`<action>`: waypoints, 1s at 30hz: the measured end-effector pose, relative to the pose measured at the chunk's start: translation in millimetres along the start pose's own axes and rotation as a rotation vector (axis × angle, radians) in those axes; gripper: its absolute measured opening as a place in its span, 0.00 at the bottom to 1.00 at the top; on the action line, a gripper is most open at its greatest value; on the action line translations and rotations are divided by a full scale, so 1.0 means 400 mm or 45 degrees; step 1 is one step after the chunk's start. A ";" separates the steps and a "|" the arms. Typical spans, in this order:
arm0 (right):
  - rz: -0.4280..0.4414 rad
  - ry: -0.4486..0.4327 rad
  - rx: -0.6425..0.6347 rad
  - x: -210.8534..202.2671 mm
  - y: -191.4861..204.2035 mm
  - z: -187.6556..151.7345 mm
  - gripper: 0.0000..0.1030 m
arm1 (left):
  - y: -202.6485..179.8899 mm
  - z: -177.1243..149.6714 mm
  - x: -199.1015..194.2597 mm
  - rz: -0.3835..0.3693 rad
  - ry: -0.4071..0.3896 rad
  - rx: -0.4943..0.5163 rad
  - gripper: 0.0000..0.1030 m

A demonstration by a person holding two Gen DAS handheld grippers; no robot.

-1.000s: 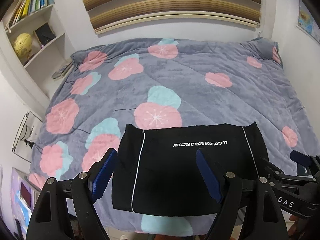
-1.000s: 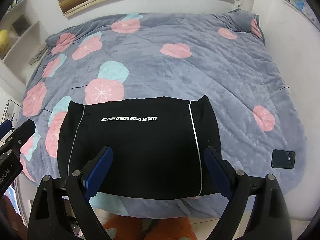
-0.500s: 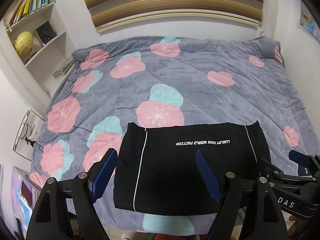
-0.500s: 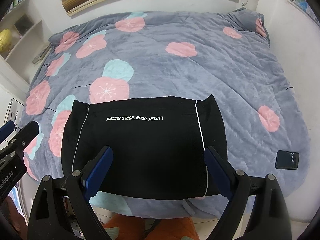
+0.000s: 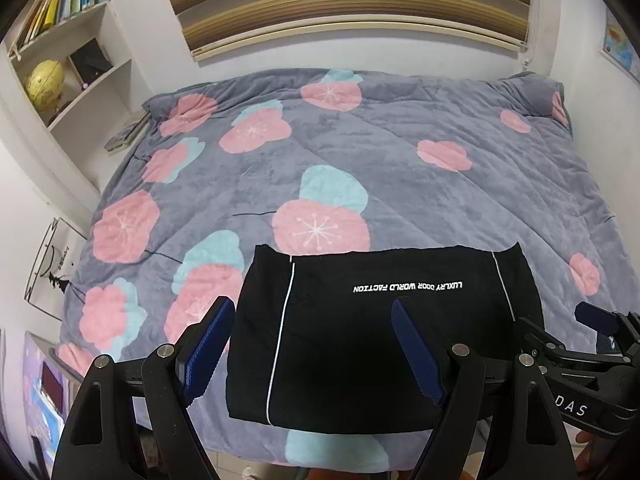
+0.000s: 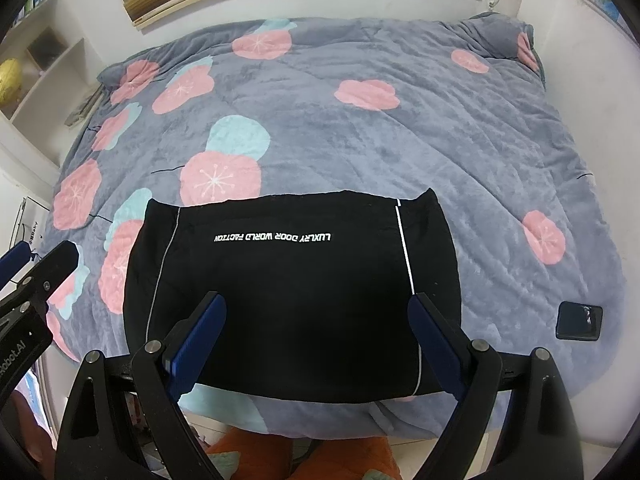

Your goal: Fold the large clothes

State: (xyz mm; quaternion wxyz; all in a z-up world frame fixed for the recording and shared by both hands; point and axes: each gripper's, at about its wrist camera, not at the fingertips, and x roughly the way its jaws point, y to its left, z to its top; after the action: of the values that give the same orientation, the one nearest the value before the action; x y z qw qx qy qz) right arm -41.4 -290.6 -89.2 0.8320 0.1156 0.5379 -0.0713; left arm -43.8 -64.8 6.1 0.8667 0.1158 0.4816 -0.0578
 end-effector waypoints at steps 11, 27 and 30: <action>0.014 -0.033 0.013 0.005 0.002 0.036 0.90 | 0.004 0.033 0.013 0.003 -0.026 0.007 0.79; 0.026 -0.070 0.000 0.045 0.012 0.134 0.90 | 0.003 0.123 0.054 0.013 -0.089 -0.014 0.79; 0.023 -0.057 -0.005 0.066 0.009 0.162 0.90 | -0.002 0.144 0.077 0.025 -0.083 -0.020 0.79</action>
State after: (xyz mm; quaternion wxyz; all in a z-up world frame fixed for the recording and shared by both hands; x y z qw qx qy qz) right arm 27.5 -304.5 -87.3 0.8447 0.1172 0.5180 -0.0655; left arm 19.5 -80.1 9.3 0.8833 0.1118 0.4526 -0.0494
